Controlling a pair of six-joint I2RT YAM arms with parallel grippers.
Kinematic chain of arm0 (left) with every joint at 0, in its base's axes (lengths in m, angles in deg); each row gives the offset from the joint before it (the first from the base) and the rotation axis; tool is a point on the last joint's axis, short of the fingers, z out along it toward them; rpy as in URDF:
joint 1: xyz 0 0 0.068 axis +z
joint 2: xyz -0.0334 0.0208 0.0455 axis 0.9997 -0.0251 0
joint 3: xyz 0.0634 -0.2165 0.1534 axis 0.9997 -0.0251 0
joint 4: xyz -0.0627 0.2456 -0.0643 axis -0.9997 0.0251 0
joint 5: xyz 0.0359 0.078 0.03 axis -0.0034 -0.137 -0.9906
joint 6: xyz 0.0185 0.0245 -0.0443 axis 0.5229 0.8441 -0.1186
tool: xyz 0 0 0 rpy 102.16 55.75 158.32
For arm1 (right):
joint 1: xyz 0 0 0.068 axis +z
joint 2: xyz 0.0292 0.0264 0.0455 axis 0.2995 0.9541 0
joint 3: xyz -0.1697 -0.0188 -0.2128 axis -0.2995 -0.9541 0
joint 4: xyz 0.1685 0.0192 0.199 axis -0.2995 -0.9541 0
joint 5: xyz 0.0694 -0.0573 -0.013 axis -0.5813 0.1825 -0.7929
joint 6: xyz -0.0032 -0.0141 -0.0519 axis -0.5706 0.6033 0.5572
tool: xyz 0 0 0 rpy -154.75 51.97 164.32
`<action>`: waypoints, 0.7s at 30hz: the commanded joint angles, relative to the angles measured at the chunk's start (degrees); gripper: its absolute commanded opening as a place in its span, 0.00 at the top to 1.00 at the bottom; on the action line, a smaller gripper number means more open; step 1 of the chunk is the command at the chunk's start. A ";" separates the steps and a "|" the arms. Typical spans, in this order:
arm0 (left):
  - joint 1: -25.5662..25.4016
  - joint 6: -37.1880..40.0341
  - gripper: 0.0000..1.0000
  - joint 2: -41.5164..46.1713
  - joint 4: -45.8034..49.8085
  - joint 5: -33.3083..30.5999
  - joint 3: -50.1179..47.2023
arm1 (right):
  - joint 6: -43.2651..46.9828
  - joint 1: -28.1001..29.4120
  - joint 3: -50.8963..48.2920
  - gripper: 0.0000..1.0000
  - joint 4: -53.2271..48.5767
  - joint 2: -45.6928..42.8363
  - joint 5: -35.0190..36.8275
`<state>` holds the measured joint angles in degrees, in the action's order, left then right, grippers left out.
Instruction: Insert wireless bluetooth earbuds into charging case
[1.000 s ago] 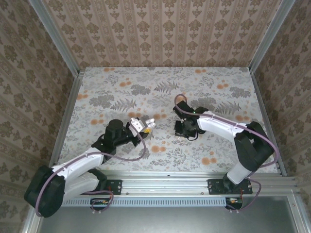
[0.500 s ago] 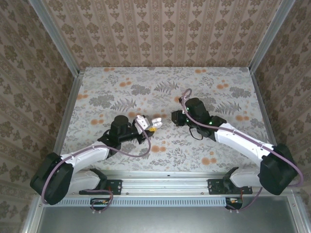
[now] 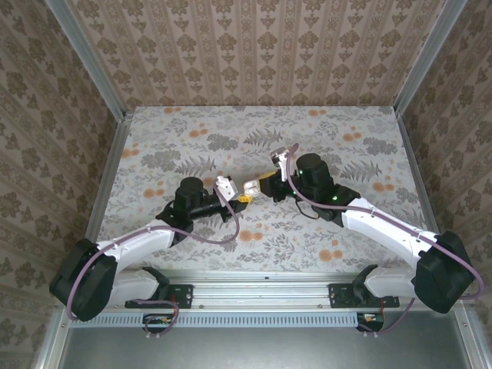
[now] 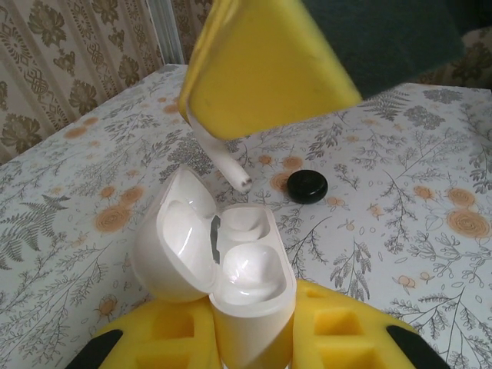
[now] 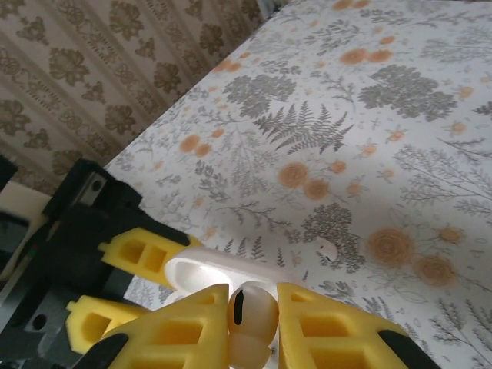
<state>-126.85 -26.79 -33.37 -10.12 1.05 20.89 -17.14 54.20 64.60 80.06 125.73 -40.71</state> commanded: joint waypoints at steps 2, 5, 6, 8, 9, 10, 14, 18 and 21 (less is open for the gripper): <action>-0.39 -2.64 0.83 0.43 -3.36 1.08 1.81 | 1.48 1.06 1.50 0.82 2.42 -1.10 -2.91; -0.36 -3.17 0.83 0.52 -3.47 1.00 2.07 | 1.21 1.62 1.49 0.81 3.59 -1.03 -2.76; -0.31 -3.42 0.83 0.53 -3.66 0.93 2.07 | 1.12 1.78 1.35 0.82 4.14 -0.93 -2.76; -0.35 -3.83 0.83 0.74 -3.71 1.09 2.21 | 0.85 2.07 1.43 0.81 5.13 -0.56 -2.70; -0.31 -3.93 0.83 0.80 -3.69 1.10 2.16 | 0.73 2.16 1.48 0.82 5.47 -0.34 -2.69; -0.30 -4.00 0.83 1.01 -3.67 1.04 2.07 | 0.67 2.25 1.64 0.81 5.77 -0.08 -2.81; -0.30 -4.11 0.83 1.78 -3.51 0.74 2.02 | 0.45 2.60 1.88 0.81 6.99 0.72 -2.95; -0.30 -4.28 0.83 1.93 -3.45 0.74 2.32 | 0.71 2.85 2.42 0.82 6.87 1.48 -3.28; -0.29 -4.58 0.83 2.02 -3.50 0.57 2.48 | 0.81 3.04 2.40 0.82 6.87 1.73 -3.55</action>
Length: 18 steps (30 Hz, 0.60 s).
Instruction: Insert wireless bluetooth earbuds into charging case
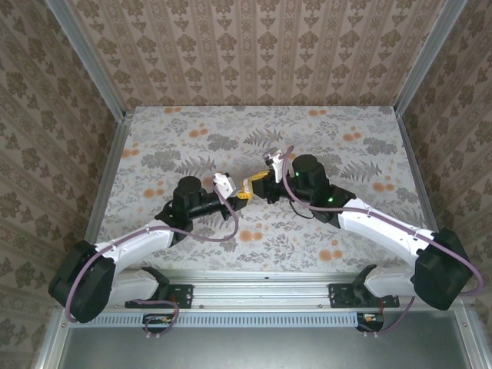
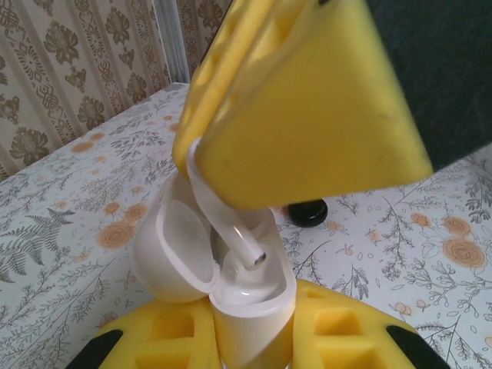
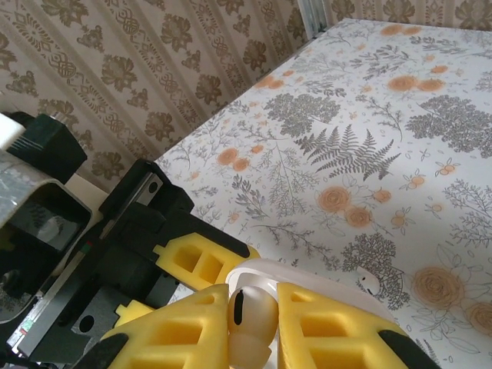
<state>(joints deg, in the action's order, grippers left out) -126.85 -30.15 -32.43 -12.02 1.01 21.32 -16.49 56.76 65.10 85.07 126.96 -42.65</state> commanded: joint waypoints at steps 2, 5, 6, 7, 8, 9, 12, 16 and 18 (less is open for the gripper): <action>-0.28 -1.49 0.83 1.09 -1.68 0.62 2.10 | 0.12 0.64 1.87 0.82 1.96 0.79 -1.77; -0.21 -1.90 0.83 1.10 -1.80 0.44 2.16 | -0.04 0.83 1.69 0.82 2.11 0.97 -2.11; -0.08 -2.08 0.83 1.17 -1.84 0.44 2.16 | -0.04 0.90 1.58 0.81 2.20 1.01 -2.26; -0.13 -2.19 0.83 1.17 -1.82 0.41 2.16 | -0.12 0.94 1.60 0.81 2.21 1.01 -2.35; -0.05 -2.21 0.83 1.21 -1.92 0.43 2.08 | -0.16 1.00 1.59 0.81 2.06 1.10 -2.39; 0.01 -2.21 0.83 1.29 -1.96 0.44 2.16 | 0.00 1.09 1.68 0.82 1.91 1.23 -2.56; 0.07 -2.29 0.83 1.52 -1.91 0.46 2.31 | 0.40 1.19 1.74 0.82 1.54 1.60 -2.92; 0.22 -2.43 0.83 1.87 -1.88 0.42 2.51 | 1.39 1.36 1.69 0.82 0.64 2.00 -3.09; 0.27 -2.58 0.83 2.04 -1.89 0.40 2.56 | 1.84 1.44 1.61 0.82 0.10 2.09 -2.70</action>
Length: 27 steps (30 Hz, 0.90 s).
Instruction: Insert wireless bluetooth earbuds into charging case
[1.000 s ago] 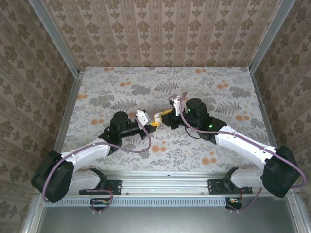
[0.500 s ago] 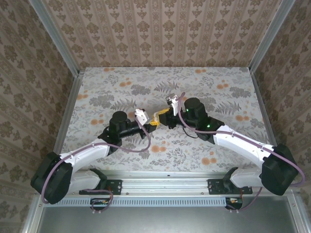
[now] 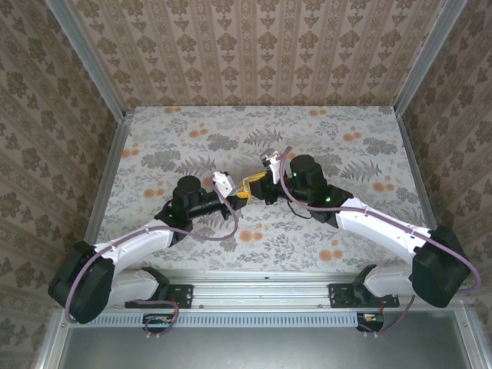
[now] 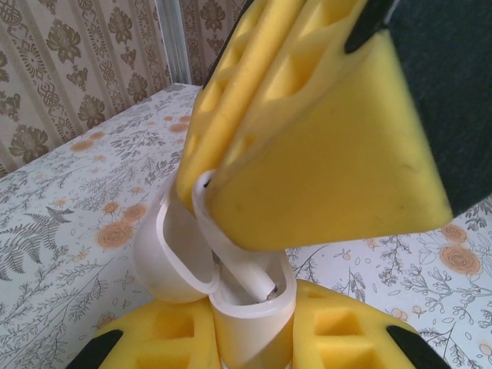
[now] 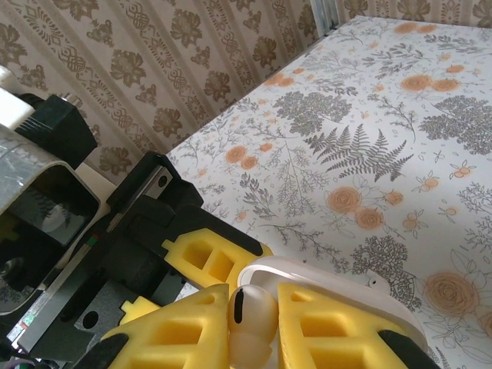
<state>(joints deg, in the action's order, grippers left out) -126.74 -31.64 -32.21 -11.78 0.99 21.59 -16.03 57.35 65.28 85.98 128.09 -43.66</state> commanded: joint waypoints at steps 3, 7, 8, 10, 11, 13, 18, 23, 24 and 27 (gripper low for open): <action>0.20 -1.09 0.83 2.13 -1.95 0.37 2.47 | 1.93 1.02 0.85 0.81 -0.94 0.59 0.17; 0.31 -1.62 0.83 2.35 -1.77 0.50 2.67 | 3.03 1.12 -0.68 0.81 0.72 -1.02 4.40; 0.32 -1.86 0.83 2.35 -1.78 0.61 2.75 | 3.29 1.12 -1.10 0.81 1.55 -1.37 4.75; 0.29 -2.66 0.83 2.36 -1.81 0.90 2.95 | 3.98 1.21 -1.54 0.81 2.91 -1.81 5.07; 0.29 -3.08 0.83 2.27 -1.80 1.19 3.12 | 4.28 1.21 -1.55 0.81 3.11 -1.85 4.99; 0.38 -4.26 0.83 2.29 -2.31 1.19 3.26 | 5.15 1.30 -1.59 0.81 3.16 -1.90 4.13; 0.72 -4.75 0.83 2.73 -2.49 0.99 2.96 | 7.10 1.28 -2.34 0.70 1.48 -3.65 2.21; 0.84 -4.13 0.83 3.13 -1.37 0.99 2.94 | 7.03 1.13 -2.39 0.58 0.07 -5.94 2.40; 0.82 -3.88 0.82 3.23 -1.21 1.03 2.95 | 6.82 1.12 -2.28 0.56 -0.04 -6.27 2.44; 1.06 -3.37 0.83 3.53 -0.56 0.84 2.79 | 5.71 0.78 -1.84 0.52 -0.12 -7.22 2.39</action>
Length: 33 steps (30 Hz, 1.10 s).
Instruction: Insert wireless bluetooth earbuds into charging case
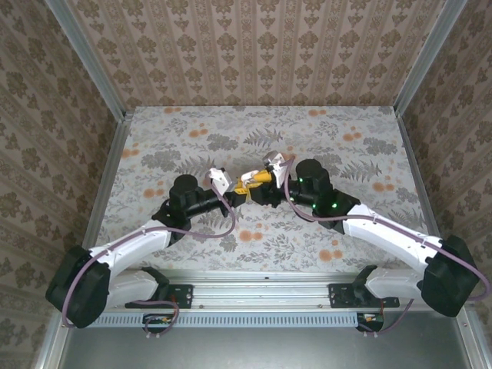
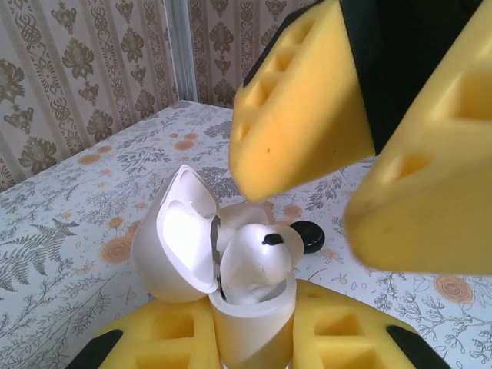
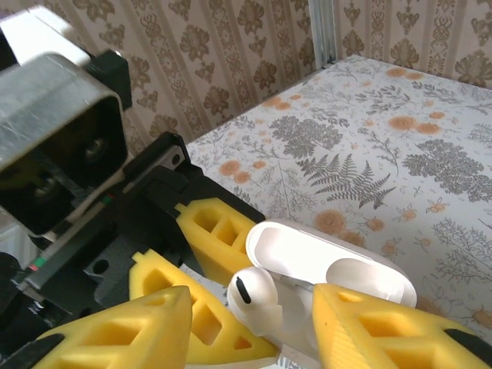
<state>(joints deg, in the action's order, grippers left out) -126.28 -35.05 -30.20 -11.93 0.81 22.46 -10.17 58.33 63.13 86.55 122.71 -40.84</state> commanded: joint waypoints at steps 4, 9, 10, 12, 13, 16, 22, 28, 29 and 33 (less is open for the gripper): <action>0.99 0.49 0.82 2.49 0.52 0.13 1.17 | -2.41 -1.66 1.38 0.49 -2.19 -2.81 -1.33; 1.50 1.16 0.82 3.55 1.98 -0.86 0.67 | -5.24 -2.51 5.20 0.45 -8.98 -1.32 -2.08; 1.55 1.37 0.82 3.69 2.29 -0.96 0.59 | -6.18 -2.50 5.95 0.44 -10.37 -0.66 -1.77; 1.67 1.65 0.82 3.85 2.74 -1.17 0.59 | -7.94 -2.50 7.06 0.40 -12.27 0.50 -1.75; 1.71 1.79 0.83 3.96 2.99 -1.20 0.58 | -9.38 -2.50 7.63 0.37 -13.02 1.13 -1.70; 1.85 2.00 0.82 4.12 3.39 -1.34 0.59 | -12.61 -2.50 8.54 0.29 -13.30 2.62 -2.52; 2.03 2.00 0.82 4.29 3.40 -0.81 0.58 | -12.77 -2.50 10.86 0.24 -15.00 5.28 -4.12; 2.12 1.66 0.82 4.91 3.22 -0.35 0.50 | -13.40 -3.17 11.23 0.24 -14.74 7.12 -3.12; 2.12 1.65 0.82 5.04 3.29 -0.36 0.49 | -13.71 -3.44 11.16 0.24 -14.74 7.25 -2.67; 2.20 1.56 0.83 5.35 3.31 -0.21 0.45 | -14.20 -4.64 11.10 0.26 -14.82 7.59 -2.37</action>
<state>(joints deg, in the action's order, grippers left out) -124.46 -34.17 -26.31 -8.04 -0.32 22.44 -22.91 54.60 72.69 72.52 129.82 -43.70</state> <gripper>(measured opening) 0.194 0.746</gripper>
